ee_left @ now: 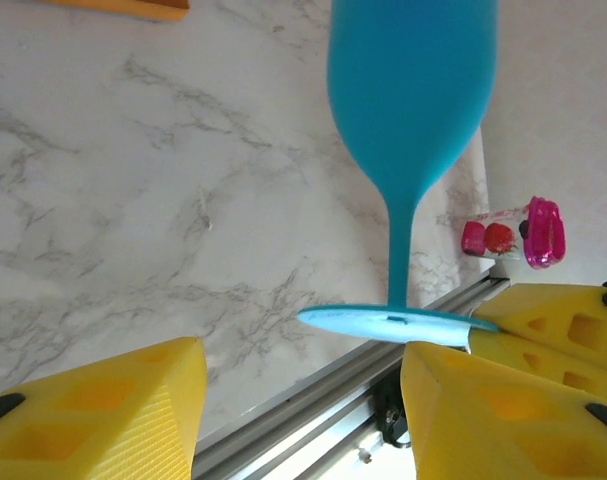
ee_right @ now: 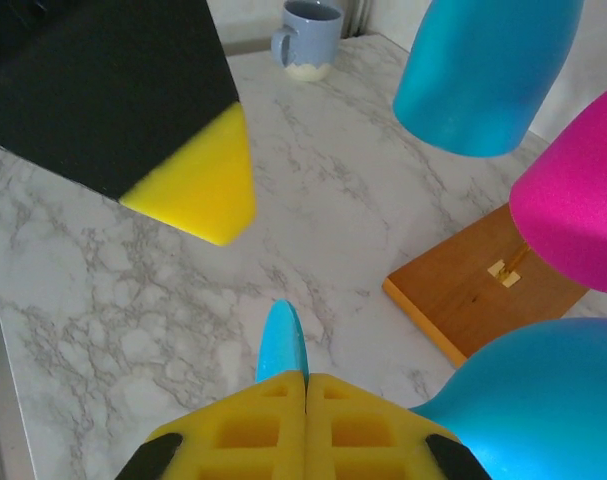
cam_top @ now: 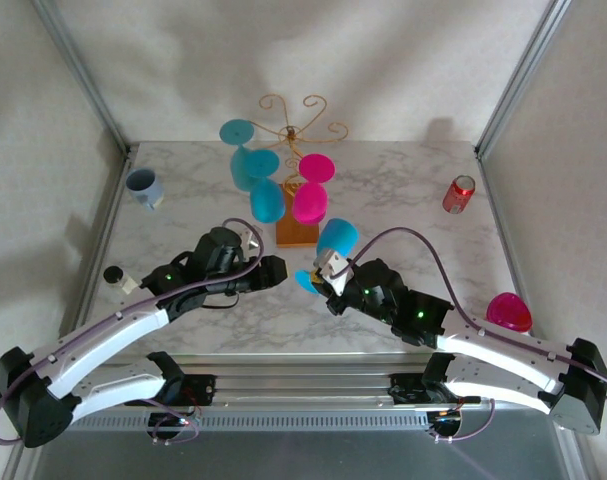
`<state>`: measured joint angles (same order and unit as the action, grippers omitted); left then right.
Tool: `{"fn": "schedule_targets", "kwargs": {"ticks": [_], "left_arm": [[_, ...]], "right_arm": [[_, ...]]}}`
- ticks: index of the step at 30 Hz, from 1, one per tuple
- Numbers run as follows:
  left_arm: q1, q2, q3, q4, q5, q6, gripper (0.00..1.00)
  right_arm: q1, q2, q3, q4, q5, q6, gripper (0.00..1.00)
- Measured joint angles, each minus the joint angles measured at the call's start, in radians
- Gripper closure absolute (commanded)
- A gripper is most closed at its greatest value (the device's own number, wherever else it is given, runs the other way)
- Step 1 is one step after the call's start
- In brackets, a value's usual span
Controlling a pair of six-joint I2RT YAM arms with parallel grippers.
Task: Take the wine glass off the wine glass rack
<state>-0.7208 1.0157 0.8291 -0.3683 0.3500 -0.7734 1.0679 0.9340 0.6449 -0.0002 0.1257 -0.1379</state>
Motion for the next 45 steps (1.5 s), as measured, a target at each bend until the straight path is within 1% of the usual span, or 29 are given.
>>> {"fn": "schedule_targets", "kwargs": {"ticks": [5, 9, 16, 21, 24, 27, 34, 40, 45], "left_arm": [[-0.001, -0.035, -0.041, 0.068, -0.005, 0.06, 0.45], [-0.001, -0.072, -0.08, 0.154, 0.008, 0.115, 0.43], [-0.004, -0.043, -0.109, 0.261, 0.069, 0.202, 0.43], [-0.004, -0.037, -0.109, 0.274, 0.093, 0.229, 0.42], [0.001, -0.028, -0.106, 0.252, 0.1, 0.225, 0.43], [0.014, 0.0, -0.083, 0.196, 0.1, 0.203, 0.43], [0.046, 0.111, 0.006, 0.06, 0.159, 0.128, 0.44], [0.106, 0.14, 0.045, -0.031, 0.237, 0.083, 0.44], [0.13, 0.142, 0.046, -0.04, 0.31, 0.024, 0.45]], "right_arm": [[0.0, -0.021, -0.002, 0.003, -0.05, 0.047, 1.0], [0.0, -0.045, -0.002, -0.004, -0.089, 0.093, 1.0], [0.0, -0.068, -0.002, -0.028, -0.131, 0.144, 1.0], [0.003, -0.068, -0.002, -0.079, -0.123, 0.133, 1.0], [0.031, -0.067, 0.007, -0.127, -0.083, 0.086, 1.0], [0.063, -0.062, 0.023, -0.154, -0.037, 0.026, 1.0], [0.165, -0.032, 0.034, -0.151, 0.15, -0.15, 1.0], [0.22, -0.015, 0.007, -0.037, 0.311, -0.311, 1.0], [0.238, 0.019, -0.048, 0.084, 0.402, -0.426, 1.0]]}}
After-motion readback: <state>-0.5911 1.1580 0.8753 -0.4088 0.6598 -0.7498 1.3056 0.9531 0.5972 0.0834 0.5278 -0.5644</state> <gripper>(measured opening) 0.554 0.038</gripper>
